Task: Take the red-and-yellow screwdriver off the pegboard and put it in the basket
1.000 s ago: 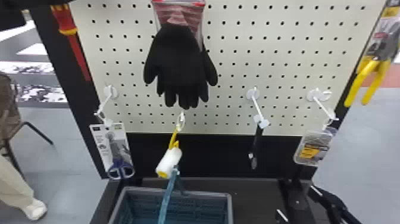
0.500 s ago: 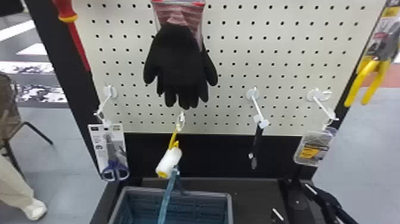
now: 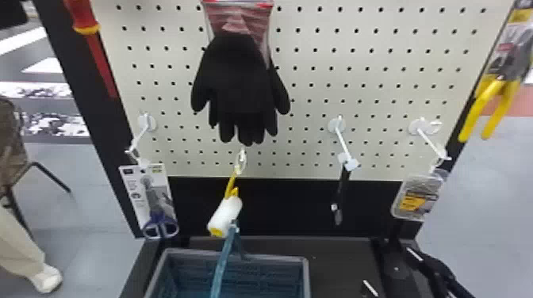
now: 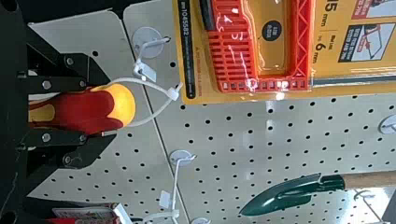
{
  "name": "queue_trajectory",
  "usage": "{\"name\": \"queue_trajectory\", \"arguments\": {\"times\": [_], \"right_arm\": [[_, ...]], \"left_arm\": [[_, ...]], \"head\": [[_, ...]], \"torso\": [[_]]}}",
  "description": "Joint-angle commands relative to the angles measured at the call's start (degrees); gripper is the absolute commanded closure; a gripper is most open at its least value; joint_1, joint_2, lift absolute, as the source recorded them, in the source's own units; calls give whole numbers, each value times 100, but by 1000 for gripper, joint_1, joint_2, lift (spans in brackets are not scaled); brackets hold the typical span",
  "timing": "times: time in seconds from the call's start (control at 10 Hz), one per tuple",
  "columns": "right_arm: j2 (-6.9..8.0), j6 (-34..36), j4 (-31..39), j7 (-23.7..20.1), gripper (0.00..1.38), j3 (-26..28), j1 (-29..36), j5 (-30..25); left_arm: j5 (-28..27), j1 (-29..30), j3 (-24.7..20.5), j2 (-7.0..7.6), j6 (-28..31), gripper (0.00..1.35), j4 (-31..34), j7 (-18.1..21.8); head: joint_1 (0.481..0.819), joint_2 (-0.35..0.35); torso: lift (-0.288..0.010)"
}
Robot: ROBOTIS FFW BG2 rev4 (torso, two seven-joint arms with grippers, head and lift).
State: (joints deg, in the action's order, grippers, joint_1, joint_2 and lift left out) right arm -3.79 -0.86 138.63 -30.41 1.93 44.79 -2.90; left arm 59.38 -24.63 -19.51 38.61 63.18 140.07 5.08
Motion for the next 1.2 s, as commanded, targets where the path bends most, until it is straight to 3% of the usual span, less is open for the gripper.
{"name": "queue_trajectory", "arguments": {"times": [0.0,0.2,0.5,0.9,1.1], "right_arm": [[-7,16,10,0,496,0,3,9],[1,25,-4,0,496,0,3,9],[1,33,10,0,496,0,3,9],[54,104,24,0,496,0,3,-18],[63,104,52,0,496,0,3,-44]], "left_arm": [[47,202,-159,-29,18,1024,120,-15],[126,805,-519,-240,-34,1024,288,-103],[205,1248,-853,-407,-61,1024,541,-226],[293,1912,-1407,-1066,-113,1024,1020,-525],[153,2269,-1424,-1515,-245,1024,1259,-613]], "head": [[549,0],[549,0],[549,0],[549,0],[549,0]], "torso": [[-100],[-100],[-100],[-100],[-100]]}}
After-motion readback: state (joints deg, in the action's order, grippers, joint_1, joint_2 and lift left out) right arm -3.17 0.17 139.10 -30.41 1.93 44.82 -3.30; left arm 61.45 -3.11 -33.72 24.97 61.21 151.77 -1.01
